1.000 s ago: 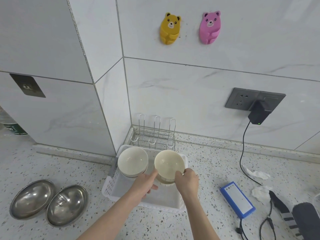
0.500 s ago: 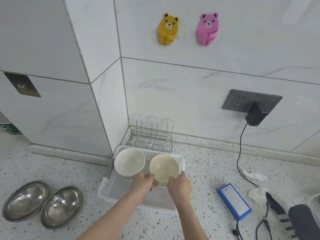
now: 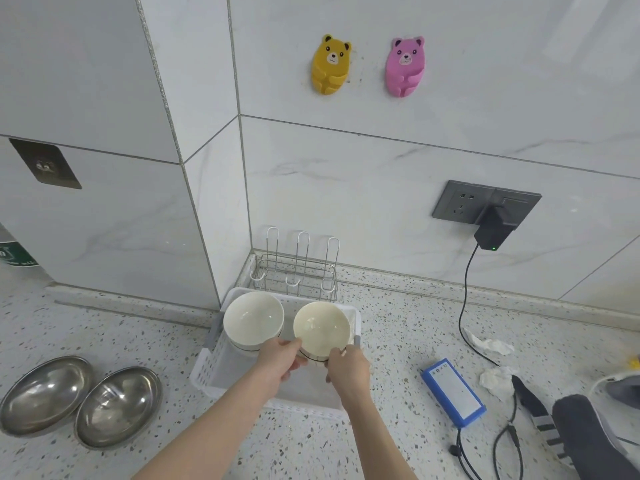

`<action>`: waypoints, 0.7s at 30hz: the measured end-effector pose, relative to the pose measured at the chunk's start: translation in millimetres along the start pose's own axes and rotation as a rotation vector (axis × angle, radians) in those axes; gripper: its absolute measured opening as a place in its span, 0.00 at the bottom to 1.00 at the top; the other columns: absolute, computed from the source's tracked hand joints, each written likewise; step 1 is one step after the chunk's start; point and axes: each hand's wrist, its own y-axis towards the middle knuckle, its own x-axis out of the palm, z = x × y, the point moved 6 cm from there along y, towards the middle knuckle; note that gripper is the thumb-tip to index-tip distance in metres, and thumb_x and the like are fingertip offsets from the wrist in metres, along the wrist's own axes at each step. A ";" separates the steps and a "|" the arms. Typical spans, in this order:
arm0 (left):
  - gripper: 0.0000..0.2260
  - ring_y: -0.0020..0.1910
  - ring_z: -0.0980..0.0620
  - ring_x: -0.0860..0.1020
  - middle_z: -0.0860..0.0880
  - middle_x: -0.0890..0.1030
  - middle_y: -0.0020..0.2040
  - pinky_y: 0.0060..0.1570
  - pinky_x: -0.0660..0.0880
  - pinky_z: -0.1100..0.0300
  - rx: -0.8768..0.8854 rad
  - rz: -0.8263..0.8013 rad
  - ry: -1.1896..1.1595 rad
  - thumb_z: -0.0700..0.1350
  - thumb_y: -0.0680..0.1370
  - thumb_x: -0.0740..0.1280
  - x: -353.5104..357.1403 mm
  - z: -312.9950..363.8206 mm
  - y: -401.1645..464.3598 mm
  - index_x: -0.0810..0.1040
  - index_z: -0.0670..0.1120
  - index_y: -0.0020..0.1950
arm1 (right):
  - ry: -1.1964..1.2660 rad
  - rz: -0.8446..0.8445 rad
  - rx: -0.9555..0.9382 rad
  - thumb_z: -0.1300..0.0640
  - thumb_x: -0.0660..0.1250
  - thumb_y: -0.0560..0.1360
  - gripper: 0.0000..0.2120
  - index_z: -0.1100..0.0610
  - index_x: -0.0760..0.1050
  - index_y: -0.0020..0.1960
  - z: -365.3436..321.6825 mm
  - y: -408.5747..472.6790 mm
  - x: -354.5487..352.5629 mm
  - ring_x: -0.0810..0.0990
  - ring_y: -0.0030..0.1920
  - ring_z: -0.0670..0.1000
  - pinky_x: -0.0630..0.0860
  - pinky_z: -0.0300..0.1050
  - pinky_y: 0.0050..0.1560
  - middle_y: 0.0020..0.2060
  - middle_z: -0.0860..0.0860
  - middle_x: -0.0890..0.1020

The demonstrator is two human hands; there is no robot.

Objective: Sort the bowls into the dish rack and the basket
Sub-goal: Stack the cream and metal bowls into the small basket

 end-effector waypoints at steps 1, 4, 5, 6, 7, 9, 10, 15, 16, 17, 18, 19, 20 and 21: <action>0.07 0.28 0.53 0.70 0.41 0.83 0.36 0.24 0.60 0.64 -0.030 -0.028 -0.042 0.44 0.80 0.66 0.1 -0.5 -2.5 0.75 0.40 0.49 | 0.029 -0.010 0.008 0.60 0.55 0.78 0.12 0.65 0.74 0.53 1.1 -3.9 -0.4 0.75 0.25 0.46 0.71 0.40 0.28 0.41 0.55 0.80; 0.07 0.30 0.55 0.74 0.42 0.83 0.41 0.28 0.63 0.65 -0.105 -0.153 -0.157 0.46 0.79 0.68 -0.9 -6.0 -14.8 0.75 0.42 0.49 | 0.104 -0.032 0.018 0.61 0.55 0.78 0.13 0.64 0.74 0.56 1.9 -21.9 0.4 0.76 0.26 0.47 0.71 0.39 0.30 0.43 0.54 0.81; 0.06 0.31 0.55 0.74 0.44 0.83 0.42 0.29 0.63 0.65 -0.108 -0.198 -0.177 0.45 0.79 0.68 -0.7 -8.2 -19.4 0.76 0.43 0.48 | 0.123 -0.029 0.017 0.62 0.55 0.77 0.13 0.63 0.74 0.57 1.9 -29.8 0.0 0.76 0.27 0.47 0.72 0.40 0.31 0.47 0.53 0.82; 0.05 0.32 0.56 0.74 0.45 0.82 0.43 0.30 0.64 0.65 -0.098 -0.229 -0.199 0.45 0.80 0.67 -2.2 -10.0 -24.1 0.76 0.43 0.48 | 0.147 -0.019 0.017 0.62 0.56 0.77 0.14 0.63 0.74 0.59 2.8 -38.5 -0.7 0.76 0.27 0.47 0.73 0.41 0.32 0.48 0.52 0.82; 0.04 0.34 0.56 0.74 0.45 0.82 0.45 0.31 0.64 0.64 -0.082 -0.241 -0.227 0.43 0.80 0.67 -6.1 -11.3 -28.8 0.77 0.43 0.49 | 0.180 -0.006 0.015 0.63 0.56 0.77 0.16 0.63 0.73 0.62 3.9 -47.8 -0.8 0.75 0.27 0.47 0.73 0.40 0.31 0.47 0.51 0.83; 0.04 0.37 0.54 0.75 0.45 0.83 0.52 0.33 0.66 0.63 -0.040 -0.244 -0.283 0.41 0.80 0.66 -20.1 -11.4 -39.6 0.77 0.42 0.53 | 0.270 0.011 0.007 0.63 0.56 0.77 0.21 0.61 0.70 0.69 5.7 -67.5 2.2 0.73 0.26 0.47 0.70 0.38 0.27 0.44 0.50 0.83; 0.06 0.39 0.53 0.75 0.46 0.84 0.53 0.33 0.66 0.62 -0.018 -0.248 -0.309 0.41 0.80 0.66 -29.3 -10.9 -46.2 0.77 0.43 0.55 | 0.315 0.012 0.004 0.63 0.56 0.78 0.22 0.59 0.68 0.71 4.6 -78.3 5.6 0.72 0.25 0.46 0.69 0.37 0.26 0.43 0.49 0.84; 0.10 0.40 0.52 0.75 0.47 0.87 0.49 0.33 0.68 0.61 0.052 -0.336 -0.358 0.45 0.78 0.68 -82.8 -19.5 -84.9 0.80 0.45 0.58 | 0.446 -0.013 -0.057 0.64 0.57 0.78 0.19 0.57 0.73 0.67 -13.6 -125.7 32.2 0.70 0.21 0.43 0.69 0.34 0.25 0.40 0.50 0.85; 0.10 0.38 0.53 0.75 0.48 0.87 0.47 0.33 0.69 0.61 0.052 -0.337 -0.362 0.45 0.78 0.68 -95.1 -25.6 -92.1 0.80 0.45 0.58 | 0.459 -0.019 -0.070 0.64 0.57 0.77 0.18 0.56 0.74 0.65 -17.7 -133.5 37.2 0.70 0.22 0.43 0.69 0.34 0.26 0.40 0.50 0.86; 0.09 0.37 0.53 0.75 0.49 0.87 0.45 0.32 0.69 0.61 0.046 -0.329 -0.372 0.44 0.79 0.67 -107.5 -33.4 -98.2 0.80 0.44 0.58 | 0.474 -0.023 -0.082 0.64 0.57 0.77 0.17 0.56 0.75 0.63 -21.3 -140.7 41.7 0.70 0.22 0.43 0.69 0.34 0.26 0.39 0.50 0.86; 0.09 0.36 0.53 0.75 0.49 0.87 0.43 0.31 0.68 0.62 0.035 -0.319 -0.383 0.44 0.79 0.67 -120.0 -43.4 -103.6 0.80 0.43 0.57 | 0.495 -0.022 -0.094 0.64 0.57 0.77 0.17 0.56 0.76 0.62 -23.6 -147.2 45.6 0.70 0.22 0.44 0.69 0.34 0.26 0.38 0.50 0.86; 0.10 0.35 0.54 0.74 0.49 0.87 0.42 0.30 0.68 0.62 0.021 -0.309 -0.387 0.44 0.79 0.67 -132.3 -55.0 -108.1 0.80 0.42 0.57 | 0.520 -0.017 -0.104 0.64 0.57 0.77 0.16 0.55 0.77 0.60 -24.8 -153.3 49.3 0.70 0.22 0.44 0.68 0.35 0.25 0.37 0.51 0.86; 0.10 0.34 0.54 0.74 0.48 0.86 0.41 0.29 0.68 0.62 0.003 -0.300 -0.382 0.44 0.79 0.67 -144.7 -68.2 -111.8 0.81 0.41 0.57 | 0.545 -0.009 -0.108 0.64 0.58 0.77 0.15 0.55 0.78 0.58 -24.8 -158.9 52.8 0.70 0.22 0.44 0.68 0.35 0.24 0.37 0.51 0.86; 0.11 0.34 0.54 0.74 0.47 0.86 0.41 0.29 0.67 0.63 -0.018 -0.289 -0.368 0.44 0.78 0.67 -156.8 -82.7 -114.4 0.81 0.40 0.57 | 0.562 0.003 -0.105 0.65 0.58 0.76 0.15 0.55 0.78 0.57 -23.1 -164.4 56.4 0.70 0.22 0.44 0.67 0.34 0.24 0.36 0.50 0.86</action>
